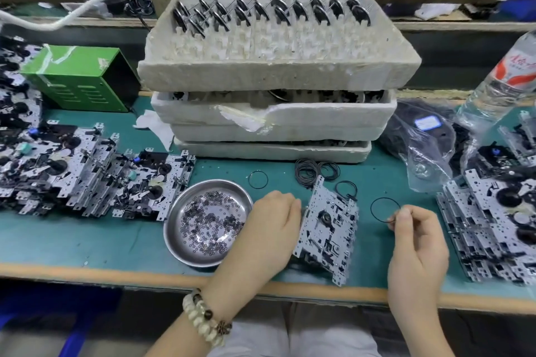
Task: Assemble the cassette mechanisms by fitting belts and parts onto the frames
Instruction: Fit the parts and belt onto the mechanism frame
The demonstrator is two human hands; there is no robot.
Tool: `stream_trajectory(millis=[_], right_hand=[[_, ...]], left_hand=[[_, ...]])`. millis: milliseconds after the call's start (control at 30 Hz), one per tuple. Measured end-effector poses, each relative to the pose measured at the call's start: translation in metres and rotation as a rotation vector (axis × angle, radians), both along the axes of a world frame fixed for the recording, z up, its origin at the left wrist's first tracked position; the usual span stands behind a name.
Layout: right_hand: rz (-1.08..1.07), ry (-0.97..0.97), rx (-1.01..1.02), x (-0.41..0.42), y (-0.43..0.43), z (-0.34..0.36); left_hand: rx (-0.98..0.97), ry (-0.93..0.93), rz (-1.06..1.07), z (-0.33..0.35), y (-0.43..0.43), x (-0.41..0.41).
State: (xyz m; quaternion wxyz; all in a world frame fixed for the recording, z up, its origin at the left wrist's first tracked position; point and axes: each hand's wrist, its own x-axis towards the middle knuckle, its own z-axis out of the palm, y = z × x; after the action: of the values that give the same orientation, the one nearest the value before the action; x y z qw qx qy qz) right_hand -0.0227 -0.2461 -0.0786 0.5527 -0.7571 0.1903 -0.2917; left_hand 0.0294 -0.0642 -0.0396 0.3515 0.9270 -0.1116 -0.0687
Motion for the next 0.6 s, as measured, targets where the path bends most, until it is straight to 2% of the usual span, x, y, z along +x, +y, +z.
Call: stream_trajectory(millis=[100,133,300,433,500,600], right_hand=[[0.029,-0.004,-0.042,-0.001,0.003,0.003],[0.032,-0.004,-0.052,-0.002,0.004,0.004],[0.037,-0.011,-0.055,-0.003,0.005,0.006],[0.035,-0.02,-0.019,-0.001,0.005,0.005],[0.034,-0.024,-0.008,-0.001,0.004,0.002],[0.021,-0.031,-0.012,0.001,0.003,0.001]], left_hand=[[0.328,-0.312,0.02,0.0,-0.001,-0.005],[0.379,-0.382,0.027,0.003,-0.001,-0.006],[0.143,-0.594,0.109,0.056,0.019,0.024],[0.162,-0.633,0.227,0.131,0.051,0.075],[0.178,-0.583,0.3,0.163,0.066,0.104],[0.348,-0.533,0.4,0.188,0.083,0.146]])
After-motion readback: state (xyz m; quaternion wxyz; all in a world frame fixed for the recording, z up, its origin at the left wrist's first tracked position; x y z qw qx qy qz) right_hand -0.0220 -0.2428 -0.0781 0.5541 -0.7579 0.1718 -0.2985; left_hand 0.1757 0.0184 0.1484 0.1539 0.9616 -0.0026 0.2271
